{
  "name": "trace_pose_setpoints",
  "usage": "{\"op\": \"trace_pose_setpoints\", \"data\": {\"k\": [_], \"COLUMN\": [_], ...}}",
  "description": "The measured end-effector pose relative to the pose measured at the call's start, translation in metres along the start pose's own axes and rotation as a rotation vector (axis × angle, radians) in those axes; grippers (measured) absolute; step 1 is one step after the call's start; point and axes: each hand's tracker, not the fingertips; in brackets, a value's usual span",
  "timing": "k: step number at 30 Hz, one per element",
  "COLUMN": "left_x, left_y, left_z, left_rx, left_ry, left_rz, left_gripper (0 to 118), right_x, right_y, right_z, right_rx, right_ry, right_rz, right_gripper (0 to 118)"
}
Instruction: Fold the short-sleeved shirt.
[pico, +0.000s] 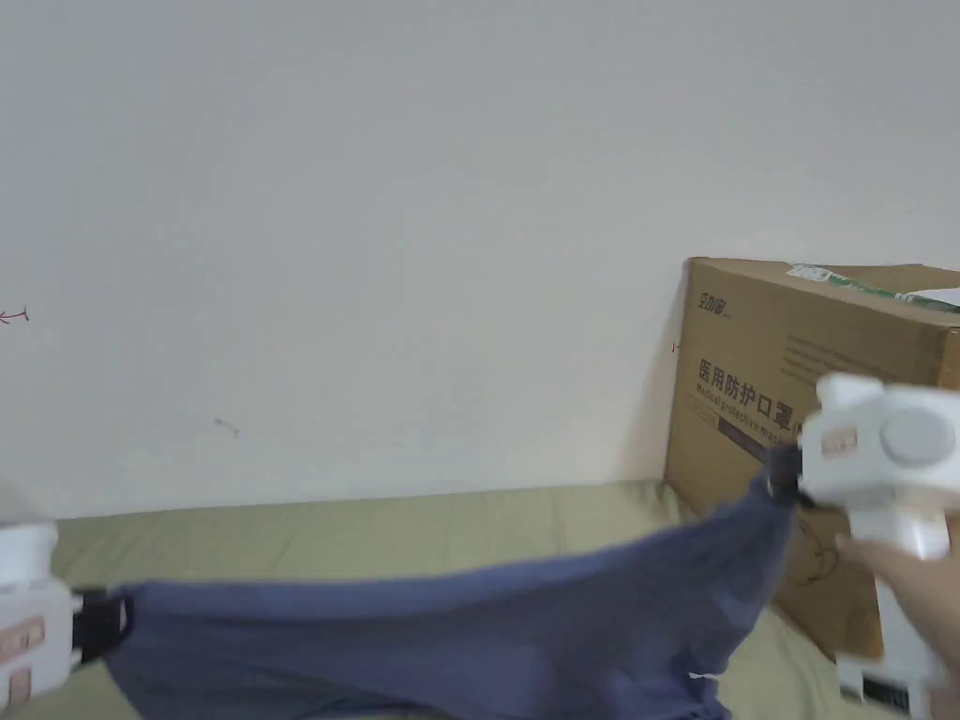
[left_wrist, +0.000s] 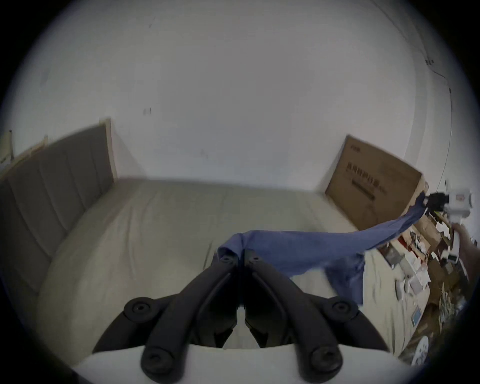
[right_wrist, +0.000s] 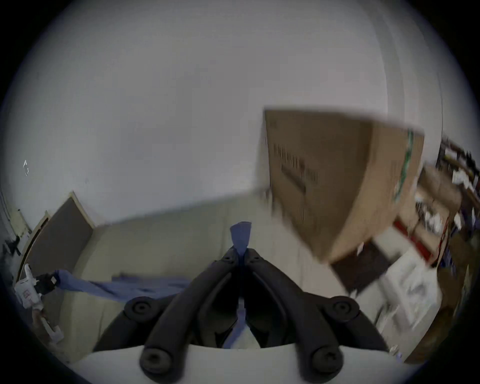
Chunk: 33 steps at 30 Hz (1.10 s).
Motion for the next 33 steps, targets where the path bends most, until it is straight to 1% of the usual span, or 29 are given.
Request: {"op": "trace_pose_setpoints", "data": {"k": [3,5,7,10,12,14,16,18,19,23,25,27,28,29,32,33], "left_x": [-0.015,-0.018,-0.017,-0.012,-0.009,-0.007,-0.004,-0.001,0.001,0.012,0.014,0.013,0.011,0.008,-0.005,-0.009], "left_y": [-0.078,-0.121,-0.154,-0.188,-0.203,-0.211,-0.216,-0.219,-0.22,-0.223,-0.225,-0.227,-0.229,-0.231,-0.241,-0.244], "left_z": [0.023,0.049,0.078,0.127,0.161,0.19,0.216,0.241,0.255,0.288,0.291,0.281,0.271,0.258,0.214,0.202], "left_rx": [-0.096,-0.162,-0.19,-0.222,-0.213,-0.195,-0.161,-0.122,-0.108,-0.066,-0.077,-0.101,-0.142,-0.187,-0.293,-0.315], "left_ry": [-0.009,-0.025,-0.032,-0.052,-0.062,-0.061,-0.056,-0.052,-0.058,-0.024,-0.017,-0.009,0.007,0.022,0.013,0.023], "left_rz": [0.042,0.032,0.008,0.001,0.014,0.028,0.05,0.071,0.072,-0.014,-0.032,-0.042,-0.037,-0.015,0.063,0.072], "left_gripper": [2,2,2,2,2,2,2,2,2,2,2,2,2,2,3,3], "right_x": [0.03,0.049,0.071,0.086,0.094,0.099,0.103,0.102,0.1,0.089,0.084,0.08,0.078,0.076,0.072,0.071], "right_y": [-0.099,-0.16,-0.205,-0.26,-0.285,-0.305,-0.316,-0.323,-0.325,-0.326,-0.322,-0.32,-0.32,-0.321,-0.329,-0.332], "right_z": [-0.003,0.012,0.03,0.09,0.132,0.178,0.213,0.245,0.26,0.295,0.296,0.281,0.269,0.254,0.202,0.189], "right_rx": [-0.15,-0.224,-0.276,-0.269,-0.243,-0.204,-0.177,-0.156,-0.135,-0.113,-0.118,-0.148,-0.17,-0.189,-0.278,-0.287], "right_ry": [0.017,0.012,0.039,0.037,0.041,0.039,0.026,0.016,0.009,0.006,0.009,0.026,0.033,0.028,0.025,0.016], "right_rz": [-0.039,-0.071,-0.12,-0.113,-0.125,-0.145,-0.143,-0.116,-0.091,-0.021,-0.005,-0.002,-0.001,-0.004,-0.047,-0.048], "right_gripper": [0,0,0,0,0,0,0,0,0,0,0,0,1,1,1,1]}}
